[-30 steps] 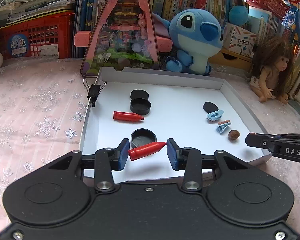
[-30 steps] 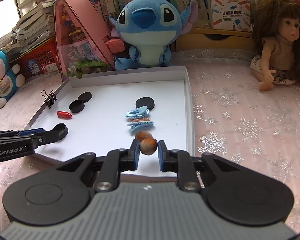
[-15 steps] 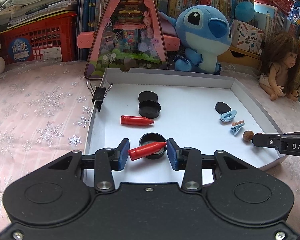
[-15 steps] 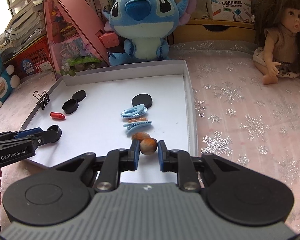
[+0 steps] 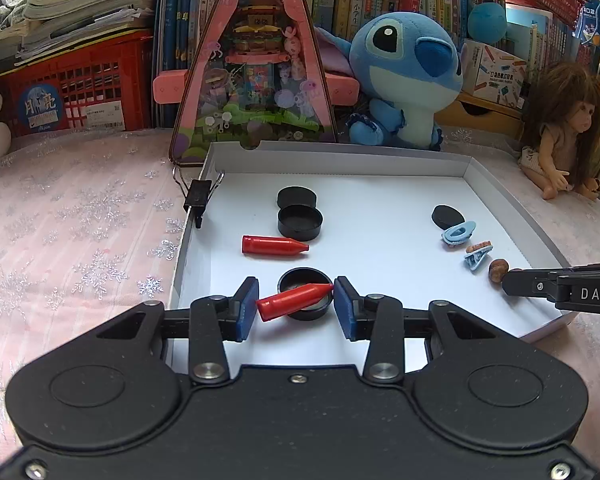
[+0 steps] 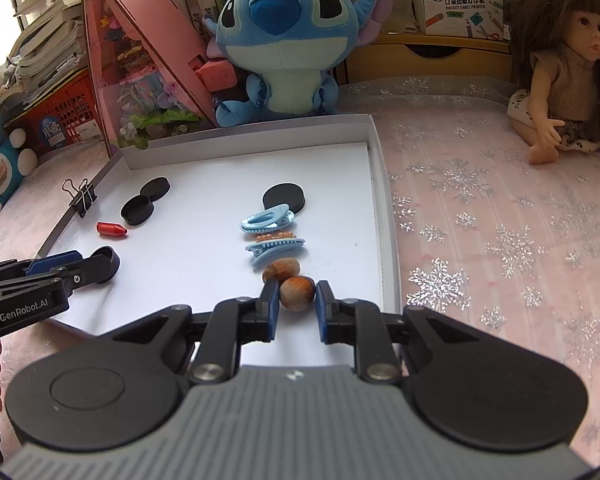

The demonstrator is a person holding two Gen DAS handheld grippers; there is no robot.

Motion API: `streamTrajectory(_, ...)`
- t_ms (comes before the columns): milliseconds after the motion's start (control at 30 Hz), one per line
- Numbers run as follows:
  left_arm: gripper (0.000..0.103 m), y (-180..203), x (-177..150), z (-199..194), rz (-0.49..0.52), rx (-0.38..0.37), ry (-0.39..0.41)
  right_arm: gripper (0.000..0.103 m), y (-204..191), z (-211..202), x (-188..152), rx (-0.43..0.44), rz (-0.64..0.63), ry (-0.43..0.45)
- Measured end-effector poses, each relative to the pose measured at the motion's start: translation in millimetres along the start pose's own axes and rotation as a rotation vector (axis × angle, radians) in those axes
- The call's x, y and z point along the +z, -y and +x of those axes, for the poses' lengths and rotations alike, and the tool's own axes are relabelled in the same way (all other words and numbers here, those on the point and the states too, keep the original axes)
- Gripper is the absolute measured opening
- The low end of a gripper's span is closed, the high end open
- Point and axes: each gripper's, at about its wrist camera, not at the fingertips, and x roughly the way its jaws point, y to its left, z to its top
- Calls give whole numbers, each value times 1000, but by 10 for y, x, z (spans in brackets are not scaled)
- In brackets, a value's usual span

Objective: Organize rigid objects
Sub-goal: 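Carry the red crayon and hazelnut over the white box and lower them, then open the left tool to drop the crayon while the right tool releases the hazelnut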

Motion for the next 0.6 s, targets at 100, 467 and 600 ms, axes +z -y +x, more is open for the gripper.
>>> streamTrajectory(100,39,5,-3,-1,0,2,1,23,-2,0,-7,-2,-4,1)
streamTrajectory(467,39,2,-6,-27,-2,10,5,29,-15,-13,-22,-10,-16,12)
streamTrajectory(600,41,20,-19,-65,8,18,14,37,-7,-28,-33,-8,-14,20)
